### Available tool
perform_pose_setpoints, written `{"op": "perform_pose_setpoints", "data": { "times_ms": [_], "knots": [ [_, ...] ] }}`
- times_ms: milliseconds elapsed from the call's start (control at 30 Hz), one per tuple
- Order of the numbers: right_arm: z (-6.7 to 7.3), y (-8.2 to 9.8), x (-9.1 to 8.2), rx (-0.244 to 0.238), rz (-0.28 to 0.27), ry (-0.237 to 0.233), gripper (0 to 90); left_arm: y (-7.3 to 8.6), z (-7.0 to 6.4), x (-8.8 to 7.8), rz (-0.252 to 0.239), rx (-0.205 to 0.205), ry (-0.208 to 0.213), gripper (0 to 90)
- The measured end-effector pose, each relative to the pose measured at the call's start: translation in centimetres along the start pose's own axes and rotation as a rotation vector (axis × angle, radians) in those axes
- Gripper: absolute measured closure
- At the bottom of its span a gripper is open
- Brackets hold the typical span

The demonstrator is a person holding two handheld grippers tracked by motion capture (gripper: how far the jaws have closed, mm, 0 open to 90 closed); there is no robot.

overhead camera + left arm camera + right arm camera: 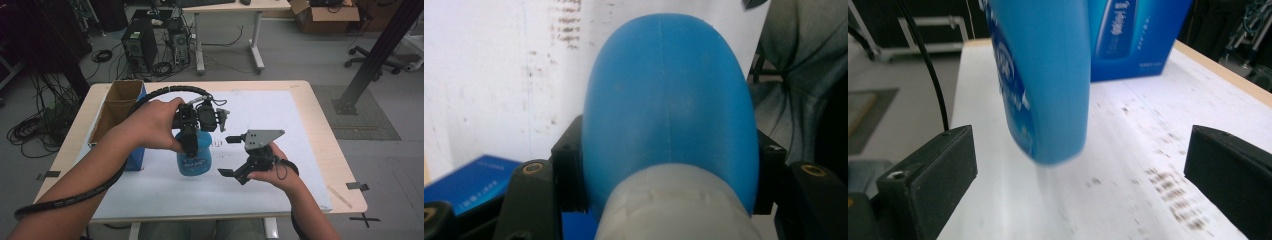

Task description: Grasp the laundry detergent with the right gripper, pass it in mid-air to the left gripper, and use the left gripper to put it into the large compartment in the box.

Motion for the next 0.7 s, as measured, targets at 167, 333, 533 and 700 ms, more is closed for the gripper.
{"op": "perform_pose_setpoints", "data": {
  "times_ms": [167, 333, 533, 700],
  "knots": [
    [-1.0, 0.0, -1.5, -0.035, 0.050, 0.010, 0.6, 0.3, 0.4, -0.8, -0.018, -0.057, 0.016, 38.0],
    [-1.9, 0.1, -2.8, -0.041, 0.097, 0.027, 0.6, 0.5, 0.6, -1.6, -0.025, -0.116, 0.007, 38.0],
    [-2.7, 0.2, -4.1, -0.076, 0.162, 0.027, 0.9, 1.3, 1.6, -3.1, -0.089, -0.243, -0.007, 38.1],
    [-3.1, 0.2, -4.9, -0.082, 0.187, 0.028, 0.9, 2.2, 2.5, -4.7, -0.136, -0.321, -0.003, 38.1]
  ]
}}
Point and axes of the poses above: each handheld gripper's, and its own axes: x roughly forward along the jaws, y roughly out of its underside, z roughly to its left, the point moved 2 cm from there along x, roughly forward along the jaws, and after that the axes turned 11 degrees about y, right-handed, at the moved point
